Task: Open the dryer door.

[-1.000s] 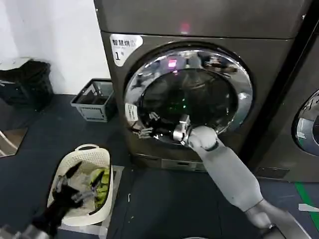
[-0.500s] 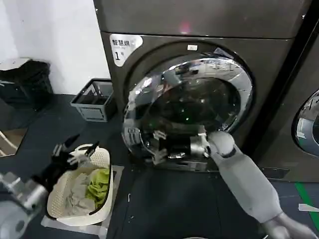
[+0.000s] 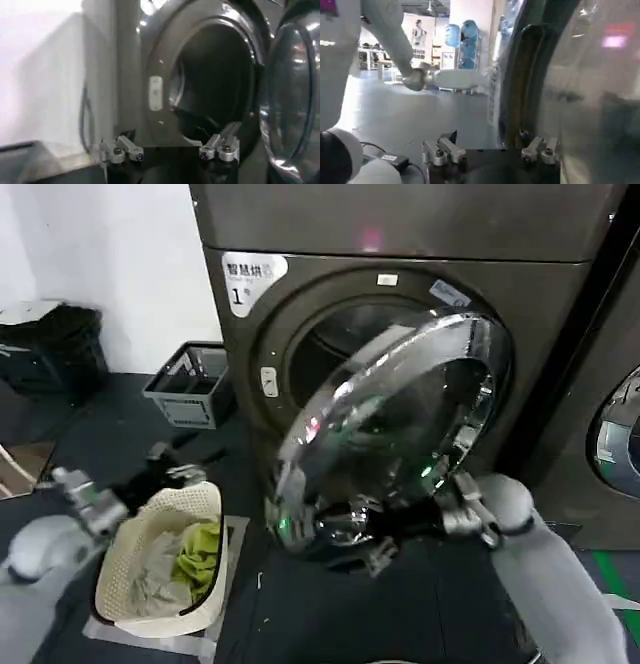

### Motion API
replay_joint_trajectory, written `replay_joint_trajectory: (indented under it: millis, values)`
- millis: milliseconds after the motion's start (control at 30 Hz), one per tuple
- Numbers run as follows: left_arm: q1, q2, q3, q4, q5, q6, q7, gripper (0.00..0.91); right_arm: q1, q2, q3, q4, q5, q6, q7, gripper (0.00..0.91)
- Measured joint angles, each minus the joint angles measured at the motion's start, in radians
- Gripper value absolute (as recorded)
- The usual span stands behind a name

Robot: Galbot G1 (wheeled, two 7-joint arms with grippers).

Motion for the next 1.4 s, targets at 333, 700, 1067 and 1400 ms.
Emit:
replay_joint_trajectory:
  millis: [333, 700, 1067, 1400]
  values:
    - [-0.416, -0.110, 0.436, 0.167, -0.030, 0.009, 0.049, 0.907, -0.305, 0.066, 0.594, 0.081, -0.007, 0.004, 0.001, 0.907]
    - [-0.609, -0.215, 0.690, 0.159, -0.029, 0.010, 0.157, 0.907, -0.491, 0.189, 1.071, 0.159, 0.057, -0.094, 0.478, 0.907]
    - [-0.725, -0.270, 0.922, 0.123, -0.172, -0.076, 0.110, 0.907, -0.548, 0.179, 1.271, 0.226, -0.030, -0.134, 1.053, 0.907]
    - [-0.796, -0.374, 1.056, 0.167, -0.183, -0.106, 0.061, 0.907, -0.624, 0.124, 1.522, 0.201, -0.100, -0.219, 1.245, 0.907]
